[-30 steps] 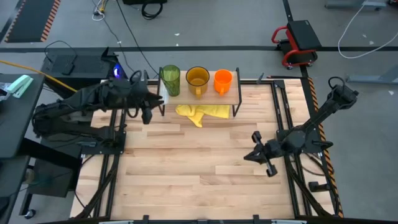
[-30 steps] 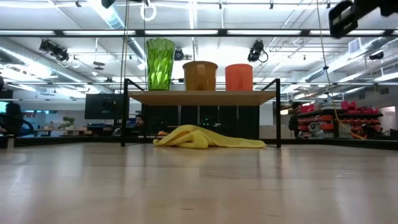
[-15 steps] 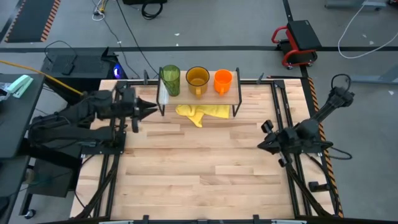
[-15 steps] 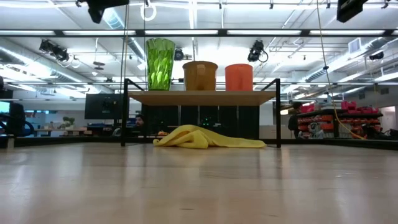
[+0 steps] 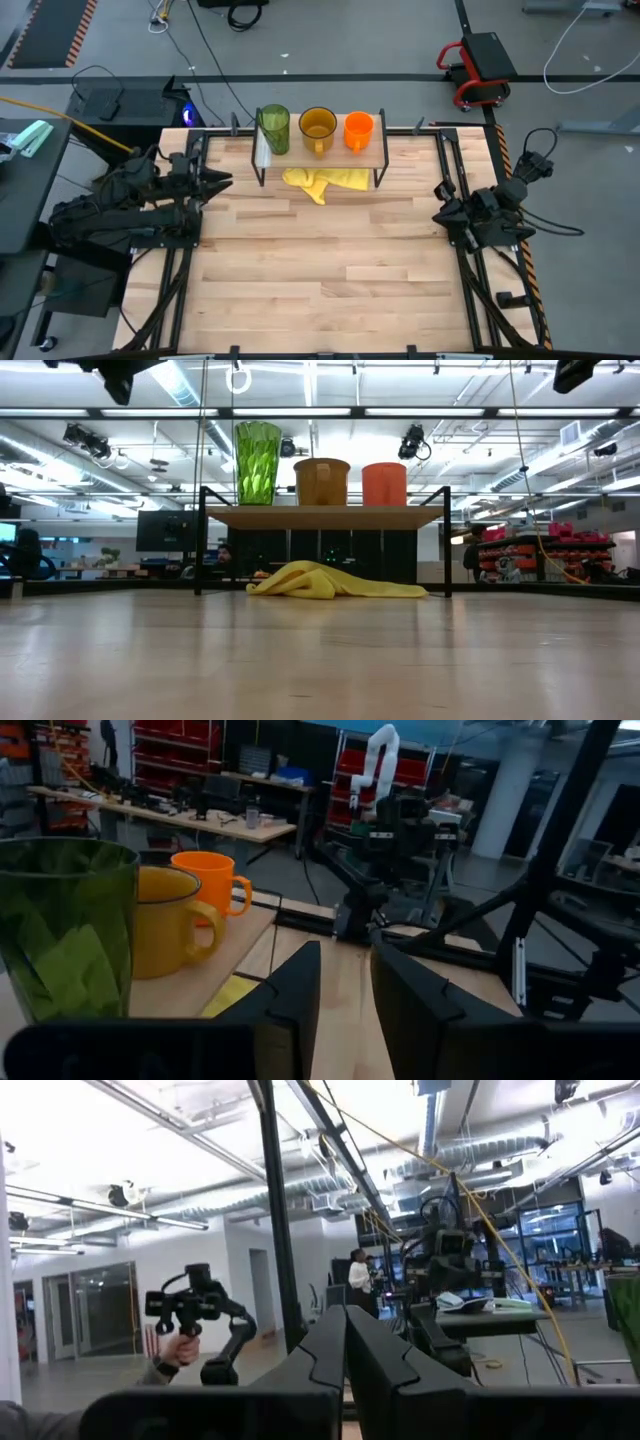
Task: Stack small to large cups/mugs on shelf
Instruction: Return to Home Position
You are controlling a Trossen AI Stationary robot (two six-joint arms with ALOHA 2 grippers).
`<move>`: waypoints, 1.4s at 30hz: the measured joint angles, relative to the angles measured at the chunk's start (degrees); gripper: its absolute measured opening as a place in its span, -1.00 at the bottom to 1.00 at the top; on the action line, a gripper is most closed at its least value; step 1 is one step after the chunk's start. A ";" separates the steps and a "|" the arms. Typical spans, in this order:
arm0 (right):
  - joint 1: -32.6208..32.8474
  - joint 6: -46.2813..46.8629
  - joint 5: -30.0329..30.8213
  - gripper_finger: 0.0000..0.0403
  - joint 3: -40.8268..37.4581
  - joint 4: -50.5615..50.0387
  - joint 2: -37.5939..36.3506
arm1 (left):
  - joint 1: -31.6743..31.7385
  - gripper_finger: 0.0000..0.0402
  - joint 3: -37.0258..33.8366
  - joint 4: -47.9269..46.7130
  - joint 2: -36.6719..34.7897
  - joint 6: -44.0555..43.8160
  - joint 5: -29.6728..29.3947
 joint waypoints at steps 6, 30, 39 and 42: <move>0.00 -0.19 -0.02 -0.91 6.92 -10.94 -3.04 | -0.15 -0.53 -2.86 0.35 -3.42 -0.20 1.21; 0.00 2.72 -0.28 -0.91 -3.58 0.91 -2.81 | -0.11 -0.50 -7.40 -2.78 -15.99 -1.88 0.95; 0.00 4.04 -1.28 -0.91 -6.84 3.71 -2.89 | -0.14 -0.52 -11.03 -0.89 -17.07 -2.77 1.21; 0.00 3.88 -1.29 -0.91 -8.20 5.49 -2.89 | -0.15 -0.51 -13.09 0.22 -17.09 -3.41 1.96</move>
